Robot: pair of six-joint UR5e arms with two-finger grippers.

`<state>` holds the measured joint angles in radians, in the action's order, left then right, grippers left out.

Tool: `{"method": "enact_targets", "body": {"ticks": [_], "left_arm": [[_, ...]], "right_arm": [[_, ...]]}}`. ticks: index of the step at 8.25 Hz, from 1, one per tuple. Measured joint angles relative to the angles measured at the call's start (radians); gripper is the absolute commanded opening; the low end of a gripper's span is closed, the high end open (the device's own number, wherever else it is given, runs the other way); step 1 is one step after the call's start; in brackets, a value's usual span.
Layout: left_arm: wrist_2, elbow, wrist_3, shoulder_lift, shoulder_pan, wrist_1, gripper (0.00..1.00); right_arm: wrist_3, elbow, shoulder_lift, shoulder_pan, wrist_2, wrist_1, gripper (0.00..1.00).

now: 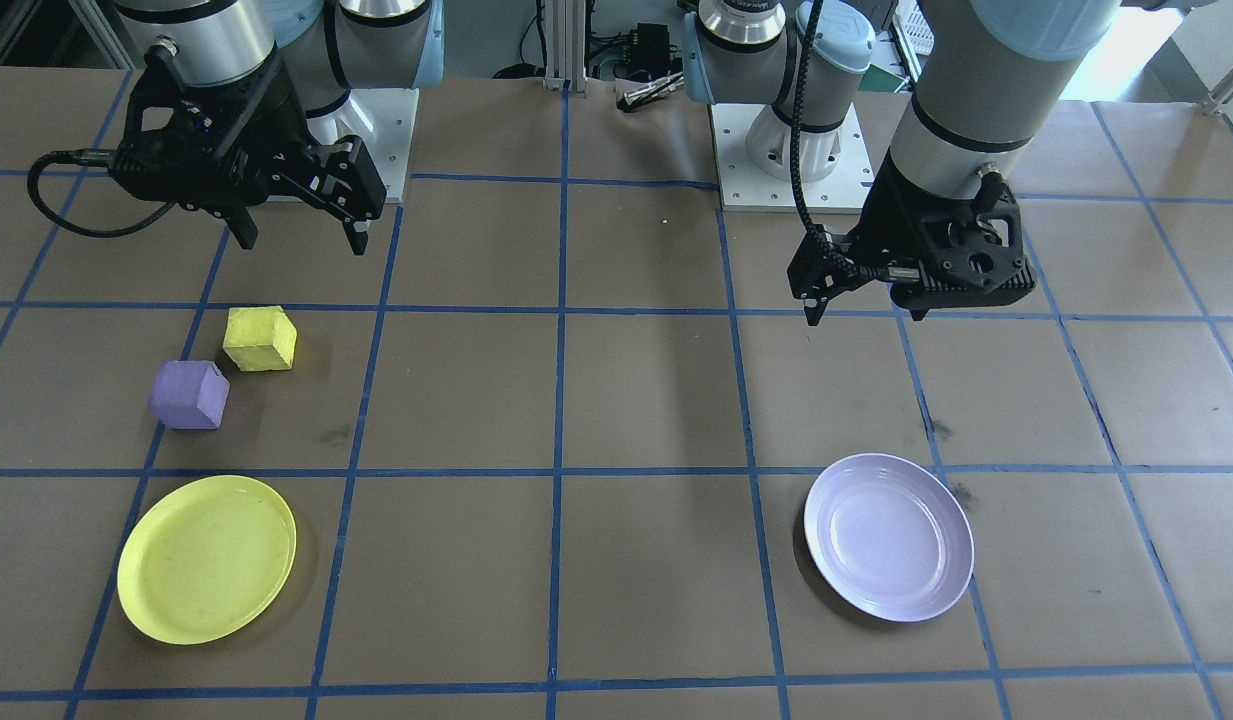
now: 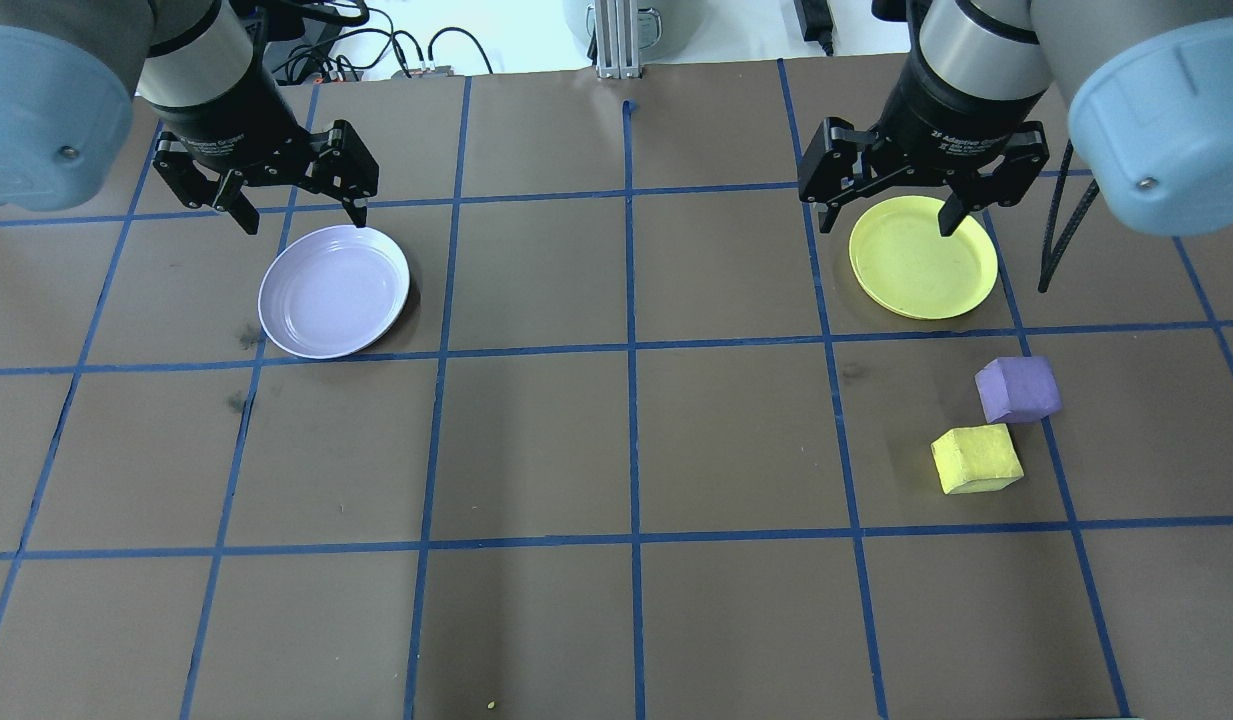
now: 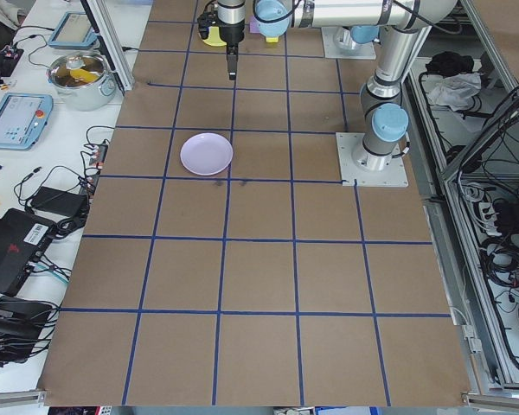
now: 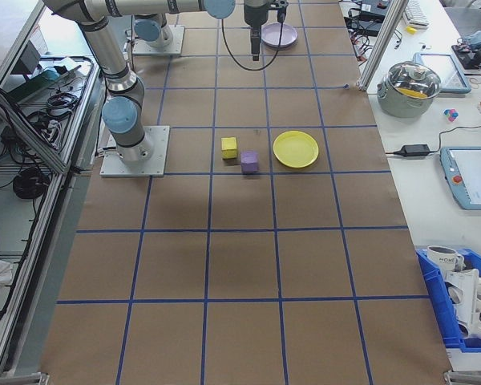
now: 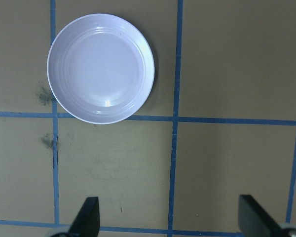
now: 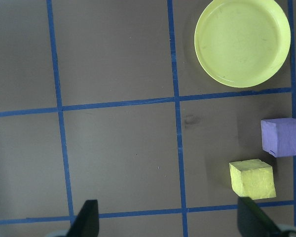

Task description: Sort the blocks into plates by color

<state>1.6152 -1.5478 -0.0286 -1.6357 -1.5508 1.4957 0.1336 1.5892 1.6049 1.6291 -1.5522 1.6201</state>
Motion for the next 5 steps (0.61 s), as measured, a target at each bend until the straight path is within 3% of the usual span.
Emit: {"method": "enact_targets", "body": {"ticks": [5], "left_arm": [[-0.001, -0.001, -0.001, -0.002, 0.000, 0.000, 1.00]], "right_arm": [[-0.028, 0.004, -0.010, -0.005, -0.003, 0.006, 1.00]]}}
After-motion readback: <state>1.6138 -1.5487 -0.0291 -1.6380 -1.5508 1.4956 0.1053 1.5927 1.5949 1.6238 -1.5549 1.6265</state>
